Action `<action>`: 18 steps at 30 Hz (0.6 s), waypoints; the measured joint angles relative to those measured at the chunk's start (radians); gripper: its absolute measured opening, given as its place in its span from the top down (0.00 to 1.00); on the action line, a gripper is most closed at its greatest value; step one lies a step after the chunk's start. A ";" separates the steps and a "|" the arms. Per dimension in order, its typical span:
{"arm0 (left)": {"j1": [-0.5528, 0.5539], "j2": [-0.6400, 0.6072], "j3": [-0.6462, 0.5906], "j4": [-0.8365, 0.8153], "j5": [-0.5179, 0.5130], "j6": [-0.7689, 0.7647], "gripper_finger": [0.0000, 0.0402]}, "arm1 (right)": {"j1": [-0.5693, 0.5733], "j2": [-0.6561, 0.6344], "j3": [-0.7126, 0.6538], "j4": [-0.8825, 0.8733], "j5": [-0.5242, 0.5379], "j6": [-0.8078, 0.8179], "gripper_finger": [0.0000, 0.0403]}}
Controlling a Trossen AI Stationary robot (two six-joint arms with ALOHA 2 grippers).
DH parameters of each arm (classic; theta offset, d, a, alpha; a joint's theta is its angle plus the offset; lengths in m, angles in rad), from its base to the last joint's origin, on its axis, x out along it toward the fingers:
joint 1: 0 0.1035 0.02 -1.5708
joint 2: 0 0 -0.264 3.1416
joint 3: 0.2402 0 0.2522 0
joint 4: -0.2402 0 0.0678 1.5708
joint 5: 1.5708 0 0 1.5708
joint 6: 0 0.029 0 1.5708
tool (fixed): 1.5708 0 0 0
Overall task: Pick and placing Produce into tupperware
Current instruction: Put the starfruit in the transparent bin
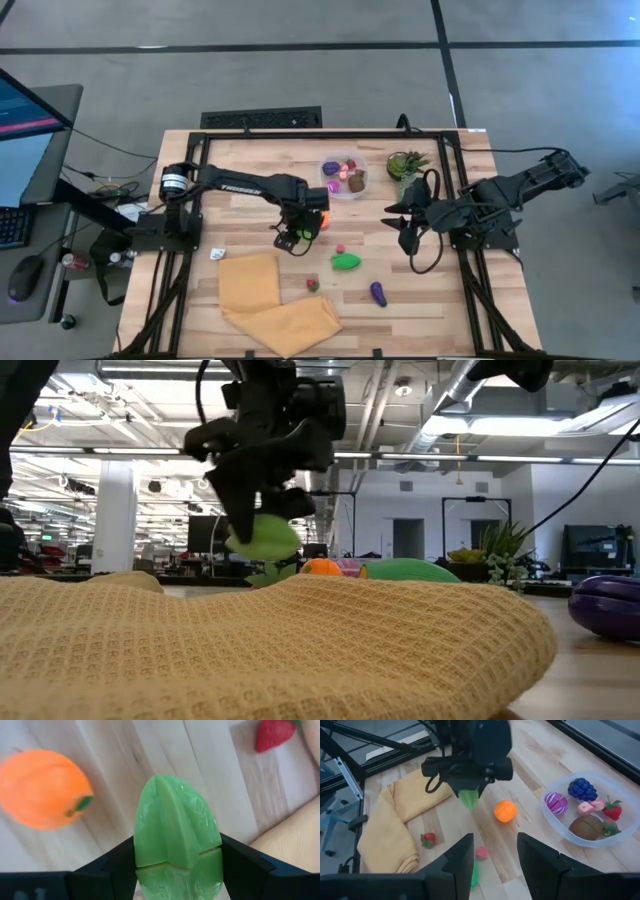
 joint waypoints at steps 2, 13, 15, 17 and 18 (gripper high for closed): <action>0.007 0.000 0.028 -0.013 0.001 0.000 0.44 | 0.000 0.000 0.000 0.000 0.000 -0.002 0.57; 0.036 0.000 0.193 -0.032 -0.022 0.039 0.44 | 0.000 0.000 0.000 0.000 -0.001 -0.024 0.57; 0.050 0.000 0.210 -0.013 -0.045 0.052 0.44 | 0.000 0.000 0.000 -0.001 0.000 -0.027 0.57; 0.067 0.000 0.222 0.017 -0.063 0.058 0.44 | 0.000 0.000 0.000 -0.001 0.002 -0.027 0.57; 0.077 0.000 0.226 0.035 -0.072 0.058 0.44 | 0.000 0.000 0.000 -0.001 0.003 -0.028 0.57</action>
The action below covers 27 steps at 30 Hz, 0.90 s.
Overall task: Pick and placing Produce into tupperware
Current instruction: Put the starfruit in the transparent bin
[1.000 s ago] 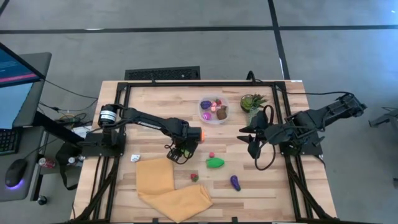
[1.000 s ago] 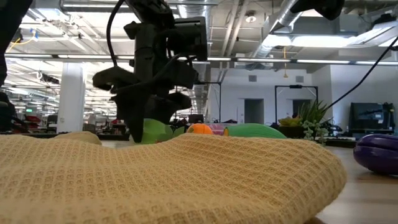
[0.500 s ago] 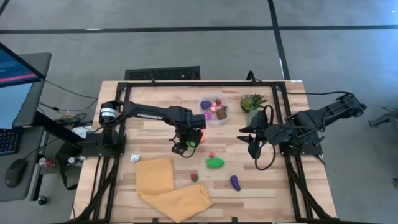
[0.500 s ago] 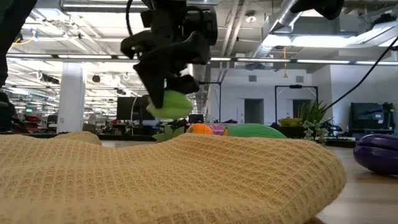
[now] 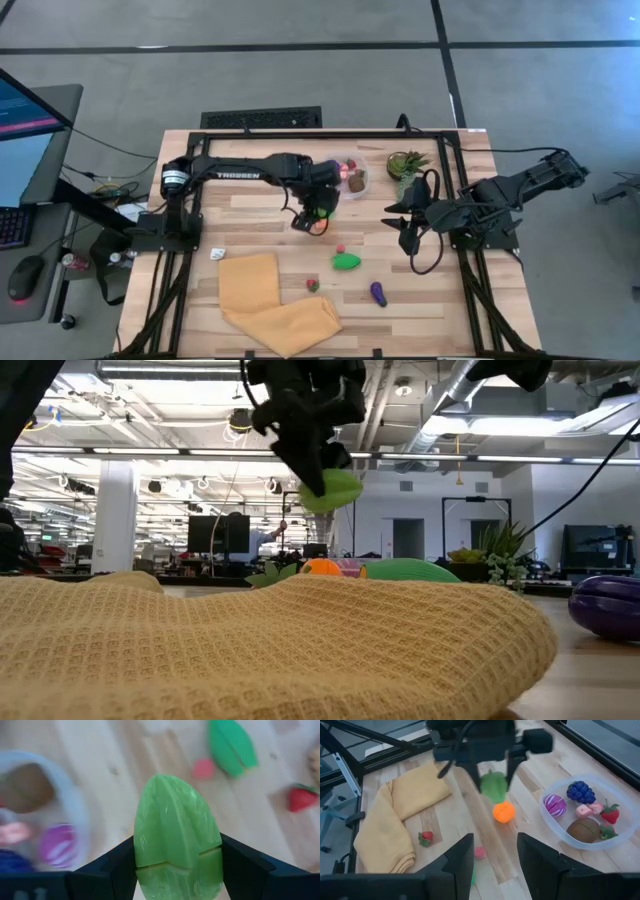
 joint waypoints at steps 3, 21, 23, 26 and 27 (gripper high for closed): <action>0.032 0.000 0.007 0.063 -0.014 -0.001 0.44 | 0.000 0.000 0.000 -0.003 0.018 0.000 0.57; 0.164 0.003 0.007 0.346 -0.093 -0.053 0.44 | 0.000 0.000 0.000 -0.018 0.060 0.000 0.57; 0.171 0.003 0.000 0.379 -0.093 -0.054 0.44 | 0.000 0.000 0.000 -0.019 0.071 0.000 0.57; 0.183 0.004 -0.021 0.425 -0.092 -0.063 0.44 | 0.000 0.000 0.000 -0.019 0.074 0.000 0.57; 0.186 0.005 -0.028 0.441 -0.093 -0.072 0.44 | 0.000 0.000 0.000 -0.019 0.074 0.000 0.57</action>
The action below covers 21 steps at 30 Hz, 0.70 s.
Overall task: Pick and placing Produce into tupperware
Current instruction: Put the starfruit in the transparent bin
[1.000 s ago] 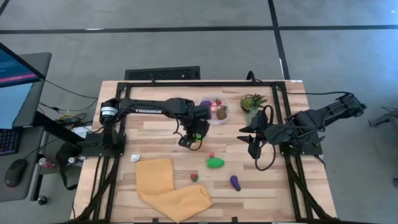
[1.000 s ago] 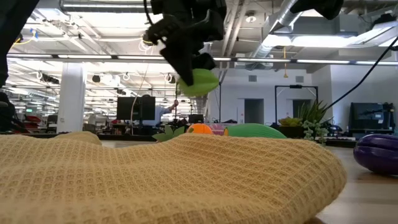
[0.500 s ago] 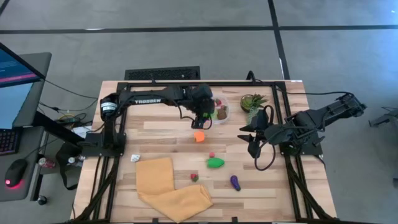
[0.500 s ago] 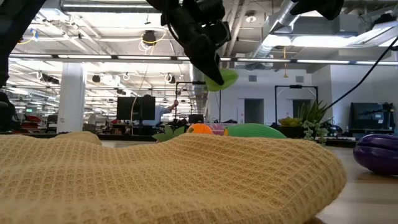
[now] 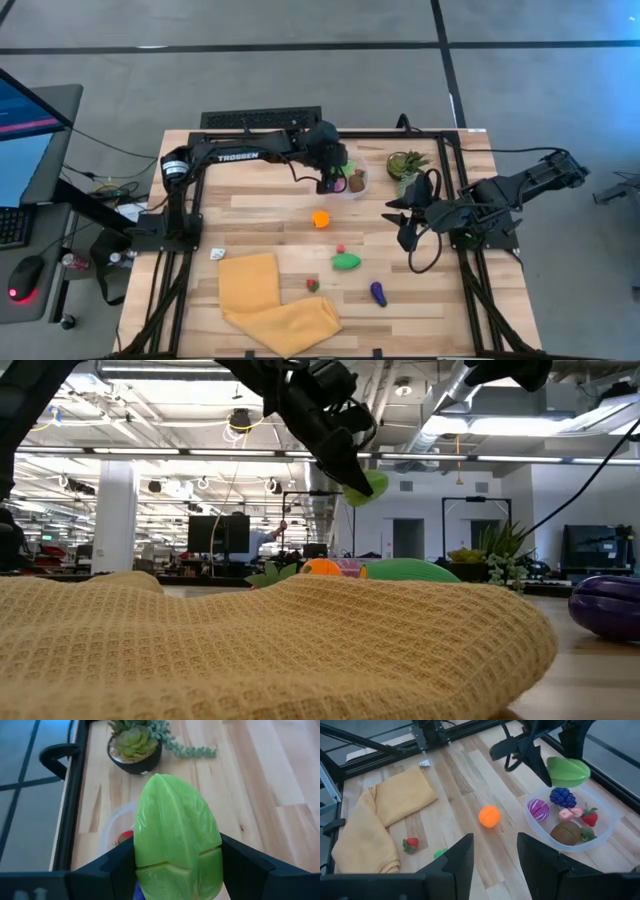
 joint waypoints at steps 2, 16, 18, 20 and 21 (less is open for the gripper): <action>0.005 0.017 -0.006 0.035 0.001 -0.020 0.44 | 0.000 0.000 0.000 0.000 0.000 0.000 0.57; 0.015 0.149 -0.002 0.082 -0.066 -0.106 0.44 | 0.002 0.000 -0.001 -0.001 0.000 0.016 0.57; 0.022 0.149 -0.001 0.108 -0.086 -0.106 0.44 | 0.002 0.000 -0.001 -0.002 0.000 0.016 0.57; 0.036 0.149 -0.001 0.133 -0.095 -0.124 0.44 | 0.002 0.000 -0.003 -0.001 0.000 0.016 0.57; 0.043 0.149 -0.001 0.147 -0.094 -0.139 0.44 | 0.002 0.000 -0.007 -0.001 0.000 0.013 0.57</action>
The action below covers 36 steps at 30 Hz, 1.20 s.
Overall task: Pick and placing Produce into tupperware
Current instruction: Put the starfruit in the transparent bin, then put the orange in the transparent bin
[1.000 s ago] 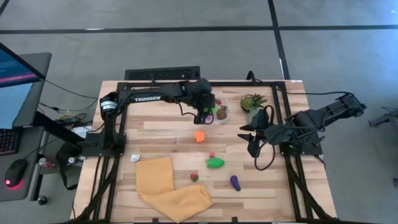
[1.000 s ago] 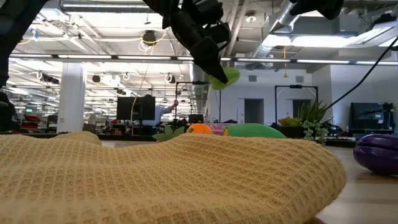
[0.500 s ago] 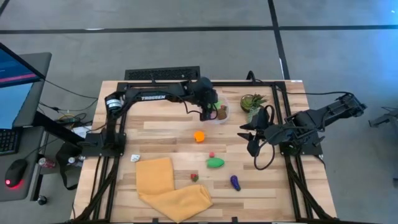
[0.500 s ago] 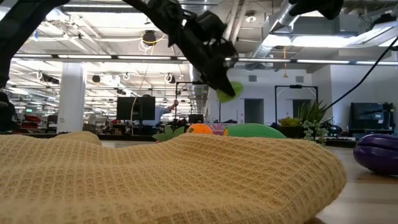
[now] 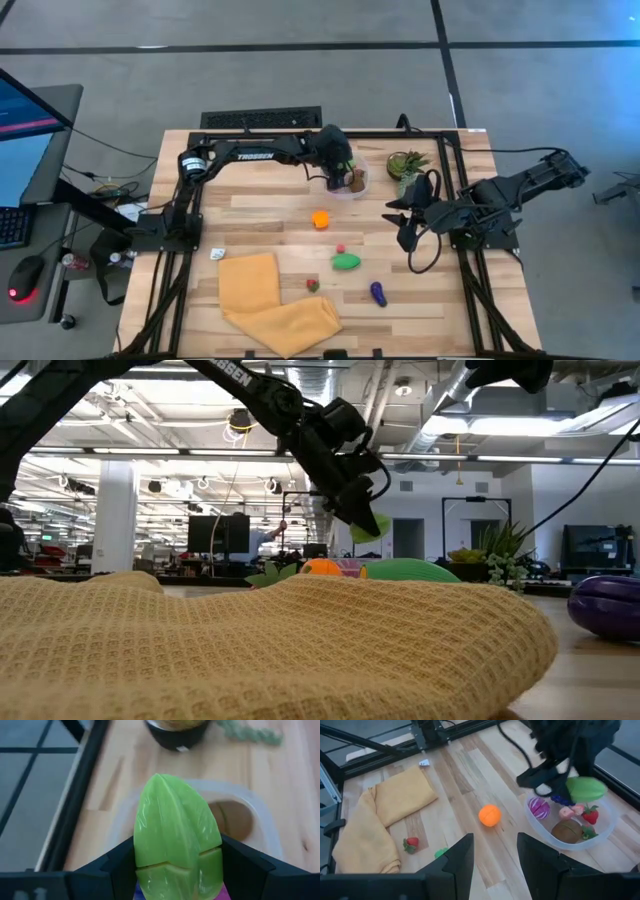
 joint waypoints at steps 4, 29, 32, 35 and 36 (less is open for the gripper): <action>0.023 0.020 0.004 0.046 0.035 -0.055 0.44 | -0.004 0.000 -0.020 0.001 0.000 -0.001 0.57; 0.035 0.048 0.003 0.069 0.102 -0.126 0.36 | -0.009 0.000 -0.053 0.007 0.002 0.040 0.57; 0.036 0.048 0.003 0.069 0.088 -0.127 0.30 | -0.009 0.000 -0.053 0.007 0.002 0.039 0.57; 0.036 0.047 0.003 0.066 0.072 -0.131 0.24 | -0.009 0.000 -0.053 0.007 0.002 0.040 0.57; 0.036 0.047 0.003 0.063 0.072 -0.132 0.23 | -0.009 0.000 -0.053 0.007 0.002 0.040 0.57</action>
